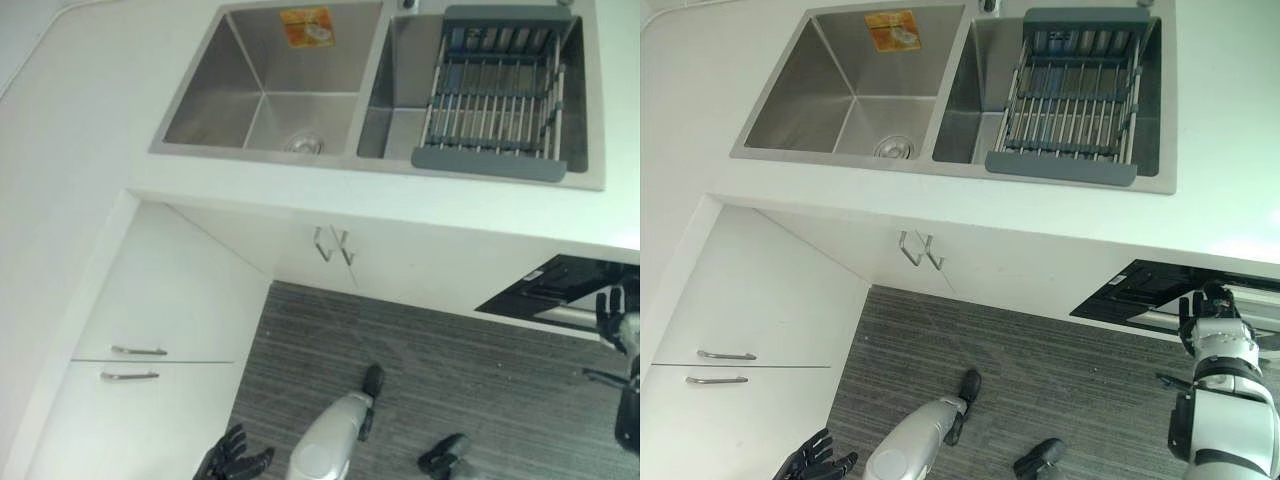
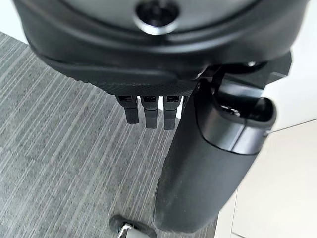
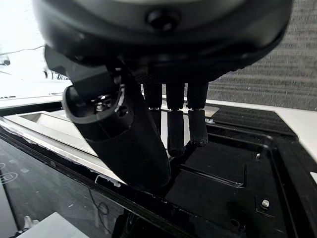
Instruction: Place the dishes in the dishwasher.
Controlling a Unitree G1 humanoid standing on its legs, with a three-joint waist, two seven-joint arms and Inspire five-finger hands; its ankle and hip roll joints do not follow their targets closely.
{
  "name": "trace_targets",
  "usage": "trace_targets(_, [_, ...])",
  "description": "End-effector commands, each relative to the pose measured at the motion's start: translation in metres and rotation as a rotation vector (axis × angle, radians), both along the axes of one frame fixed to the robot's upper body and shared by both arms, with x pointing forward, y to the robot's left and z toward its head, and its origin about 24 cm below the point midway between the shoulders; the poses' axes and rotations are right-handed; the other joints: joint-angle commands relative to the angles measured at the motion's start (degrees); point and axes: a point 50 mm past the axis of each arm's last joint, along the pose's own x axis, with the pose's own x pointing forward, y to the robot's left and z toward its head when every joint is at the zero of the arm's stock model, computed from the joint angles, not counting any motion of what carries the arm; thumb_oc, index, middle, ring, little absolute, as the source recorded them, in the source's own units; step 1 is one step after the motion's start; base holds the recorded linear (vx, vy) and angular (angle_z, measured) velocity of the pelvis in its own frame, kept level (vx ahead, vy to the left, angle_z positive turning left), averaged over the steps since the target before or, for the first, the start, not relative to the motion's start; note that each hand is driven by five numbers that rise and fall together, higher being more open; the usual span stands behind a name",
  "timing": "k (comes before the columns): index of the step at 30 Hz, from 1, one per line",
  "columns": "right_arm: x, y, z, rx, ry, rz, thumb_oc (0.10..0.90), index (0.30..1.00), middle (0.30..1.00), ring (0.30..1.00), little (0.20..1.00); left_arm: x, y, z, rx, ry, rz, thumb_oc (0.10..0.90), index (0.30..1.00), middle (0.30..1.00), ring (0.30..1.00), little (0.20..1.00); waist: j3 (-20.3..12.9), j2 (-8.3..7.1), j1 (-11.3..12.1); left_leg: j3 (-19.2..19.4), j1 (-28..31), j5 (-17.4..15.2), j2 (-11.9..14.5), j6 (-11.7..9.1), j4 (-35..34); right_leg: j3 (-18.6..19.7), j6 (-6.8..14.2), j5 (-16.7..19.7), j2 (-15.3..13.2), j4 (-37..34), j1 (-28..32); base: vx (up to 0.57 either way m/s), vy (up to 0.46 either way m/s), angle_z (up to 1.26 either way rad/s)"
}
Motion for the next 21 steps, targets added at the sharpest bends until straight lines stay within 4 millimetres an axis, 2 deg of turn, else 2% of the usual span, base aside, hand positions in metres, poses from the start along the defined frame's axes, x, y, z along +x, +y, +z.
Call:
trace_targets(1, [0.060, 0.027, 0.143, -0.386, -0.523, 0.302, 0.400, 0.300, 0.300, 0.300, 0.300, 0.008, 0.032, 0.017, 0.080, -0.076, -0.025, 0.800, 0.900, 0.900, 0.900, 0.900, -4.76, -2.22, 4.65, -1.08, -0.78, -6.42, 4.33, -6.08, 3.71, 7.30, 4.41, -0.03, -3.29, -0.48, 0.93, 0.04, 0.006, -0.07])
trace_targets(5, [0.061, 0.032, 0.140, -0.483, -0.470, 0.357, 0.400, 0.300, 0.300, 0.300, 0.300, 0.014, 0.031, 0.021, 0.082, -0.116, -0.033, 0.800, 0.900, 0.900, 0.900, 0.900, -4.90, -3.25, 4.39, -1.08, -0.36, -6.60, 4.53, -5.87, 3.71, 7.92, 4.54, 0.39, -2.99, -0.48, 0.91, 0.03, -0.009, -0.06])
trace_targets(7, [0.064, 0.039, 0.131, -0.544, -0.438, 0.423, 0.400, 0.300, 0.300, 0.300, 0.300, 0.019, 0.033, 0.024, 0.092, -0.148, -0.029, 0.800, 0.900, 0.900, 0.900, 0.900, -4.95, -4.19, 3.79, -1.05, 0.00, -6.78, 4.89, -5.76, 3.71, 8.43, 4.50, 0.44, -2.38, -0.48, 0.77, 0.01, -0.045, -0.05])
trace_targets(8, [0.065, 0.044, 0.126, -0.574, -0.433, 0.471, 0.525, 0.488, 0.488, 0.488, 0.488, 0.020, 0.034, 0.026, 0.103, -0.160, -0.029, 0.800, 0.900, 0.900, 0.900, 0.900, -5.00, -4.64, 3.55, -0.95, 0.20, -6.88, 5.11, -5.76, 3.71, 8.70, 4.41, 0.47, -2.08, -0.48, 0.70, 0.00, -0.077, -0.14])
trace_targets(9, [0.067, 0.050, 0.118, -0.606, -0.402, 0.515, 0.800, 0.900, 0.900, 0.900, 0.900, 0.022, 0.035, 0.028, 0.119, -0.174, -0.037, 0.800, 0.900, 0.900, 0.900, 0.900, -5.05, -5.19, 3.19, -0.72, 0.45, -6.97, 5.47, -5.76, 3.71, 8.94, 4.38, 0.55, -1.81, -0.48, 0.73, -0.01, -0.109, -0.18])
trace_targets(10, [0.069, 0.062, 0.102, -0.651, -0.364, 0.586, 0.800, 0.900, 0.900, 0.900, 0.900, 0.028, 0.037, 0.032, 0.150, -0.198, -0.040, 0.800, 0.900, 0.900, 0.900, 0.900, -5.13, -6.22, 2.33, -0.33, 0.90, -7.11, 6.06, -5.73, 3.71, 9.55, 4.32, 0.60, -1.13, -0.48, 0.64, -0.01, -0.092, -0.30])
trace_targets(11, [0.069, 0.065, 0.099, -0.653, -0.366, 0.598, 0.800, 0.900, 0.900, 0.900, 0.900, 0.028, 0.037, 0.033, 0.156, -0.200, -0.039, 0.800, 0.900, 0.900, 0.900, 0.900, -5.20, -6.44, 2.18, -0.22, 1.01, -7.15, 6.20, -5.74, 3.71, 9.70, 4.29, 0.59, -1.00, -0.48, 0.61, -0.14, -0.078, -0.38])
trace_targets(12, [0.070, 0.082, 0.082, -0.664, -0.401, 0.684, 0.800, 0.900, 0.900, 0.900, 0.900, 0.036, 0.040, 0.037, 0.180, -0.225, -0.037, 0.800, 0.900, 0.900, 0.900, 0.900, -5.33, -7.32, 0.88, 0.65, 0.88, -5.86, 7.02, -5.28, 3.71, 9.52, 3.36, 1.98, -0.39, -0.48, -0.18, -0.15, -0.057, -0.61])
trace_targets(13, [0.069, 0.091, 0.072, -0.673, -0.405, 0.722, 0.800, 0.900, 0.900, 0.900, 0.900, 0.039, 0.041, 0.039, 0.187, -0.234, -0.033, 0.800, 0.900, 0.900, 0.900, 0.900, -5.54, -7.88, 0.17, 0.98, 1.18, -6.01, 7.41, -5.27, 3.71, 10.02, 3.31, 1.94, 0.04, -0.48, -0.26, -0.16, -0.077, -0.47])
trace_targets(15, [0.068, 0.103, 0.059, -0.697, -0.396, 0.768, 0.800, 0.900, 0.900, 0.900, 0.900, 0.042, 0.041, 0.041, 0.194, -0.244, -0.027, 0.800, 0.900, 0.900, 0.900, 0.900, -5.84, -8.53, -0.75, 1.49, 1.66, -6.23, 7.91, -5.27, 3.71, 10.75, 3.28, 1.80, 0.61, -0.48, -0.30, -0.06, -0.086, -0.50])
trace_targets(16, [0.062, 0.123, 0.037, -0.770, -0.334, 0.830, 0.800, 0.900, 0.900, 0.900, 0.900, 0.050, 0.042, 0.043, 0.191, -0.254, 0.006, 0.800, 0.900, 0.900, 0.900, 0.900, -6.29, -9.44, -2.71, 2.44, 2.73, -6.75, 8.88, -5.21, 3.71, 12.00, 3.14, 1.73, 1.51, -0.48, -0.46, -0.11, -0.103, -0.54])
trace_targets(17, [0.057, 0.132, 0.025, -0.889, -0.247, 0.886, 0.800, 0.900, 0.900, 0.900, 0.900, 0.052, 0.044, 0.042, 0.182, -0.256, 0.058, 0.800, 0.900, 0.900, 0.900, 0.900, -6.64, -10.02, -4.05, 3.22, 3.43, -7.03, 9.54, -5.18, 3.71, 12.96, 3.09, 1.57, 2.02, -0.48, -0.51, -0.13, -0.111, -0.37])
trace_targets(19, [0.053, 0.140, 0.015, -0.927, -0.201, 0.927, 0.800, 0.900, 0.900, 0.900, 0.900, 0.055, 0.043, 0.042, 0.167, -0.263, 0.086, 0.800, 0.900, 0.900, 0.900, 0.900, -6.91, -10.35, -4.97, 3.88, 4.15, -7.26, 10.20, -5.24, 3.71, 13.56, 3.06, 1.41, 2.33, -0.48, -0.46, -0.07, -0.048, -0.43])
trace_targets(20, [0.046, 0.144, 0.002, -0.930, -0.172, 0.961, 0.800, 0.900, 0.900, 0.900, 0.900, 0.059, 0.040, 0.042, 0.151, -0.264, 0.097, 0.800, 0.900, 0.900, 0.900, 0.900, -7.26, -10.70, -6.18, 4.69, 5.13, -7.61, 10.98, -5.27, 3.71, 14.20, 2.97, 1.00, 2.75, -0.48, -0.21, -0.08, -0.064, -0.62])
trace_targets(21, [0.029, 0.144, -0.024, -0.888, -0.144, 1.001, 0.800, 0.900, 0.900, 0.900, 0.900, 0.059, 0.034, 0.038, 0.132, -0.248, 0.104, 0.800, 0.900, 0.900, 0.900, 0.900, -8.15, -11.07, -7.75, 6.01, 6.48, -7.90, 12.01, -5.41, 3.71, 15.03, 2.91, 0.46, 3.26, -0.48, 0.32, -0.08, -0.068, -0.50])
